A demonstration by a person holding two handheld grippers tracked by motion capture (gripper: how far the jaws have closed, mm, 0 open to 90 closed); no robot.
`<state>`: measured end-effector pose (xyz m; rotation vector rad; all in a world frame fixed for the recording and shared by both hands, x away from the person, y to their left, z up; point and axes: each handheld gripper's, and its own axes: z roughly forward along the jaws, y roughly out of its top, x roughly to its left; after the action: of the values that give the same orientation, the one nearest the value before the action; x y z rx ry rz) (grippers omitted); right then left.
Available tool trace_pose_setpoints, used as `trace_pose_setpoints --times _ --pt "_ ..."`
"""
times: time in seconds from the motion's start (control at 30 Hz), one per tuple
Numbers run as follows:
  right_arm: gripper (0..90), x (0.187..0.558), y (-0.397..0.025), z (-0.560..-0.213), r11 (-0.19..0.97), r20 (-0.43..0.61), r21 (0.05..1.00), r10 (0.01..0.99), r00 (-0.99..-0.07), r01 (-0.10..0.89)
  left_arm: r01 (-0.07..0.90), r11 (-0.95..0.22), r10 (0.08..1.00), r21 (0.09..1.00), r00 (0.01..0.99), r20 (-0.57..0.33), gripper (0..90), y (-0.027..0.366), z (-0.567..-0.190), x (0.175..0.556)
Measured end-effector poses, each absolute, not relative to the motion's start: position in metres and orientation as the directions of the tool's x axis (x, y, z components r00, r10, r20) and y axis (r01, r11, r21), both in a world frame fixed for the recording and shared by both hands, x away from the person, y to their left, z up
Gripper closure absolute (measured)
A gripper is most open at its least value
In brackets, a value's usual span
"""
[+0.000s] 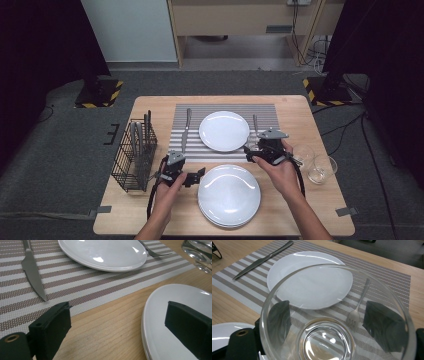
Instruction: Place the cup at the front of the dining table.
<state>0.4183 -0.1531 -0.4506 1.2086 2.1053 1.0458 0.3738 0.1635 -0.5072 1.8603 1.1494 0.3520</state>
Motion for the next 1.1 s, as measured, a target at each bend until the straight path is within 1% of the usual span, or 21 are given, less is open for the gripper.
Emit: trace_pose_setpoints --times 0.3,1.1 --pt "19.8 0.423 -0.149 -0.451 0.313 -0.041 0.810 0.873 -0.486 0.495 0.570 -0.168 0.824 0.804 0.528 -0.203 6.1 0.164 -0.507 0.374" --pt "19.9 0.435 -0.119 -0.446 0.325 -0.037 0.816 0.855 -0.517 0.479 0.570 -0.153 0.826 0.807 0.522 -0.212 6.1 0.166 -0.506 0.374"
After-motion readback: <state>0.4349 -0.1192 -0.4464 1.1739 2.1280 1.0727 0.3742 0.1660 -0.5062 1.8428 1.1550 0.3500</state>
